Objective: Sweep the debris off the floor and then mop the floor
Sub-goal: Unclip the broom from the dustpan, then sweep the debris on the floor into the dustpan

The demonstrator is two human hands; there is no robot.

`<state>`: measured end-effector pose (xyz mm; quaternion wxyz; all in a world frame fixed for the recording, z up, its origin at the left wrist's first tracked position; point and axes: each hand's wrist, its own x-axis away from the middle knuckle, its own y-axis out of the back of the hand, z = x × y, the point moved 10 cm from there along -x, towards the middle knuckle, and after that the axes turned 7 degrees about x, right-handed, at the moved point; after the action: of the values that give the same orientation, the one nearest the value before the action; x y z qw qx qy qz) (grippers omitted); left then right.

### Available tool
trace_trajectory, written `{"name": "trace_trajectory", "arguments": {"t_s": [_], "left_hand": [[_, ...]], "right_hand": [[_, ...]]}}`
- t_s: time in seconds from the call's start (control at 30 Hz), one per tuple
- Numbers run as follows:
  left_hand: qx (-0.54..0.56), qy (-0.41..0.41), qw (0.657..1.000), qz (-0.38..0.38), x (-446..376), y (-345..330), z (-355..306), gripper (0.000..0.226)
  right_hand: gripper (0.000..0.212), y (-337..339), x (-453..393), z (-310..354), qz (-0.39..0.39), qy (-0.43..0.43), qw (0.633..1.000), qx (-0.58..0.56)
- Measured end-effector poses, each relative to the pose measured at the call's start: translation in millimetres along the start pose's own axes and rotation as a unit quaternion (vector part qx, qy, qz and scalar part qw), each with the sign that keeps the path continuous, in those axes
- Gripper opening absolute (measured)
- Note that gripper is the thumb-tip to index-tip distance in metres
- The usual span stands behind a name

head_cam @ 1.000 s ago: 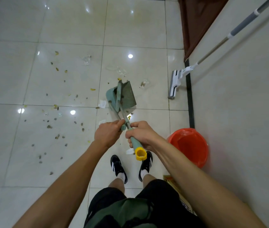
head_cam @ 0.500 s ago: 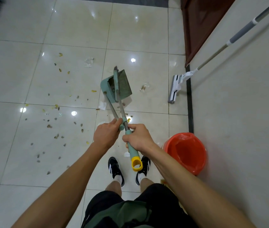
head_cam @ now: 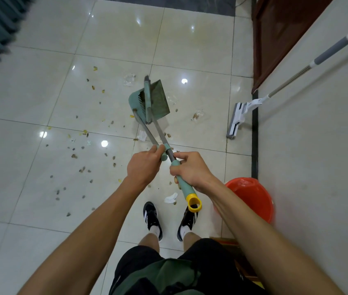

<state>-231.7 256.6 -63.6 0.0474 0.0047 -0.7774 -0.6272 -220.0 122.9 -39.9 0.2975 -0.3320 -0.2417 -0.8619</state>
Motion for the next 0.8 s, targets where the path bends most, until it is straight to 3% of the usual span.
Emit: {"name": "trace_trajectory", "arguments": {"t_s": [0.17, 0.27, 0.4, 0.6, 0.8], "left_hand": [[-0.026, 0.040, 0.999, 0.009, -1, 1, -1, 0.035], [-0.030, 0.061, 0.997, 0.037, -1, -5, -6, 0.033], [0.035, 0.112, 0.993, 0.008, 8, 16, 18, 0.022], [0.058, 0.157, 0.986, 0.013, 14, 25, 36, 0.027], [0.082, 0.153, 0.985, 0.019, 41, 7, 33, 0.025]], "right_hand": [[0.060, 4, -2, 6, -0.017, 0.022, 0.997, 0.072], [0.047, 6, -3, 6, -0.043, 0.042, 0.990, 0.131], [0.043, 22, -4, -8, -0.072, 0.066, 0.975, 0.200], [0.054, 49, 4, -2, -0.109, 0.122, 0.959, 0.231], [0.074, 60, 7, -19, -0.131, 0.146, 0.939, 0.284]]}}
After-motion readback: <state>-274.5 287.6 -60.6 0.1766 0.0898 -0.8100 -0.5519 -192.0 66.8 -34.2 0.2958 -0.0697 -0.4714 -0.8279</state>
